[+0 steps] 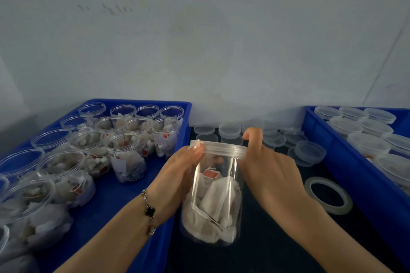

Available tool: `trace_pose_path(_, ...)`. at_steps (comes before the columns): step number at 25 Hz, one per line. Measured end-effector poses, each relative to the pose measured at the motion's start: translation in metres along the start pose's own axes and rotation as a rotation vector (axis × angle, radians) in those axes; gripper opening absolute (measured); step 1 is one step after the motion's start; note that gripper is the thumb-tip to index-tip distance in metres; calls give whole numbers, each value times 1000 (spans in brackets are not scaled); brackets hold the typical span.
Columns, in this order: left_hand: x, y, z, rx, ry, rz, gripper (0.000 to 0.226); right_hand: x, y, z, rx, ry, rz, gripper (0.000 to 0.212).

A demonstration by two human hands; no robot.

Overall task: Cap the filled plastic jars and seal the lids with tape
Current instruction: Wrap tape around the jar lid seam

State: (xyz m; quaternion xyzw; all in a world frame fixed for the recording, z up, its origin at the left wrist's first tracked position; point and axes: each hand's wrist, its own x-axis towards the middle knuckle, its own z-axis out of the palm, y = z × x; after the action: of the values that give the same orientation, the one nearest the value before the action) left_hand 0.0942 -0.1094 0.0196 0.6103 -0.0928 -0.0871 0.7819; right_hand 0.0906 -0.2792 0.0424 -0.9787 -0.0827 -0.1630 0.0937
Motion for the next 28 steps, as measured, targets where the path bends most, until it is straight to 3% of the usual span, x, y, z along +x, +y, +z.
trace_pose_path(5,14,-10,8,95,101,-88,43,-1,5,-1,-79,62,40,50)
trace_pose_path(10,1,-21,14,98,214,-33,64,2,1,4,-107,15,63,47)
trace_pose_path(16,-2,-18,19,422,257,89,84,0,-5,9,-4,17,15,46)
trace_pose_path(19,0,-11,12,301,344,86,80,-3,5,2,-29,-2,-61,52)
trace_pose_path(21,1,-7,7,258,372,95,80,0,16,-6,-70,11,-62,43)
trace_pose_path(26,-2,-7,12,154,266,23,86,13,33,-8,-188,132,-62,20)
trace_pose_path(28,-1,-9,14,91,248,-14,89,16,33,-7,-227,192,-98,33)
